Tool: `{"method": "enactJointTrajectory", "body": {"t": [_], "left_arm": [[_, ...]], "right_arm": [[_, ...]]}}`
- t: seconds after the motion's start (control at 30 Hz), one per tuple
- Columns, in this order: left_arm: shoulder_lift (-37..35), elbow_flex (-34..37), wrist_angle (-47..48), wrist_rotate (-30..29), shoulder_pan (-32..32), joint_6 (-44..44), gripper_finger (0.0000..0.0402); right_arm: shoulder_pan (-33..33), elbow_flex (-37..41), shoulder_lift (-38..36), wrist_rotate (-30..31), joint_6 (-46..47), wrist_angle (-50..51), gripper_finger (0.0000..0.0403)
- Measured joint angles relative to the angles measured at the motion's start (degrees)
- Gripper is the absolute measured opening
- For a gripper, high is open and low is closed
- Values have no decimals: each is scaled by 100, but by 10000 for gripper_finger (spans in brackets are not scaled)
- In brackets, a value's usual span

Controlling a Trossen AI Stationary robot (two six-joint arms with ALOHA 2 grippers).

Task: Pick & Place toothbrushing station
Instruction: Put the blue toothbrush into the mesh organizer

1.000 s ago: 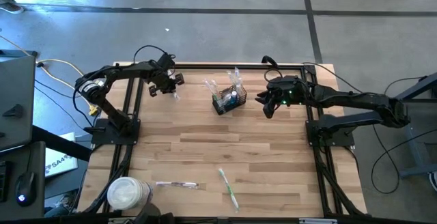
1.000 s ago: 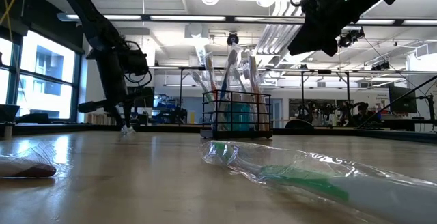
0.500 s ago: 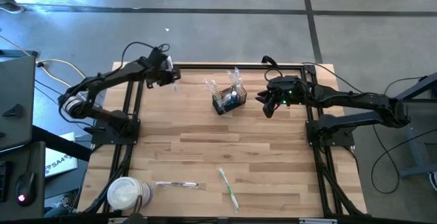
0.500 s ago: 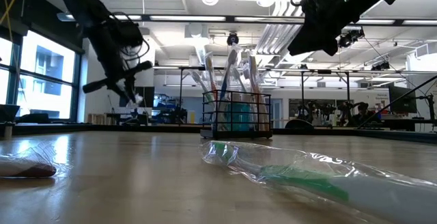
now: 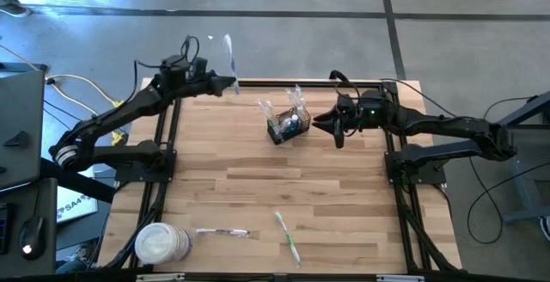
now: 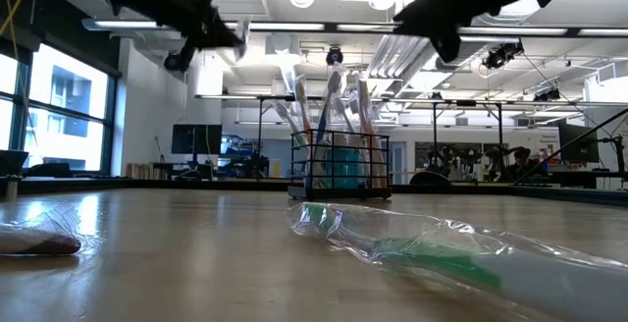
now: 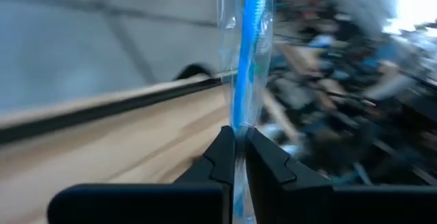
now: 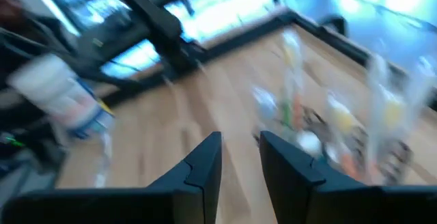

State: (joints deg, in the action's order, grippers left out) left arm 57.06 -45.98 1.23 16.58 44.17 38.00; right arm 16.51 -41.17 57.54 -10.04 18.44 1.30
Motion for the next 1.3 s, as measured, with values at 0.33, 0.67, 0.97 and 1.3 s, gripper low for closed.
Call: {"method": "enactJointTrajectory", "body": {"t": [0.33, 0.67, 0.97, 1.3], "left_arm": [[-255, -13, -817, 283, -1023, -407, 14], [14, -267, -1269, 373, -2050, -1011, 14], [613, -1012, -653, 326, -2598, -1863, 14], [1140, -1226, -442, 266, -2663, -2107, 14]], "right_arm": [[0, 0, -2, -537, 131, -1938, 94], [13, 0, -2, -531, 477, -2828, 101], [1, -118, 465, -682, 1020, -3121, 177], [-219, -671, 940, -605, 544, -3246, 193]]}}
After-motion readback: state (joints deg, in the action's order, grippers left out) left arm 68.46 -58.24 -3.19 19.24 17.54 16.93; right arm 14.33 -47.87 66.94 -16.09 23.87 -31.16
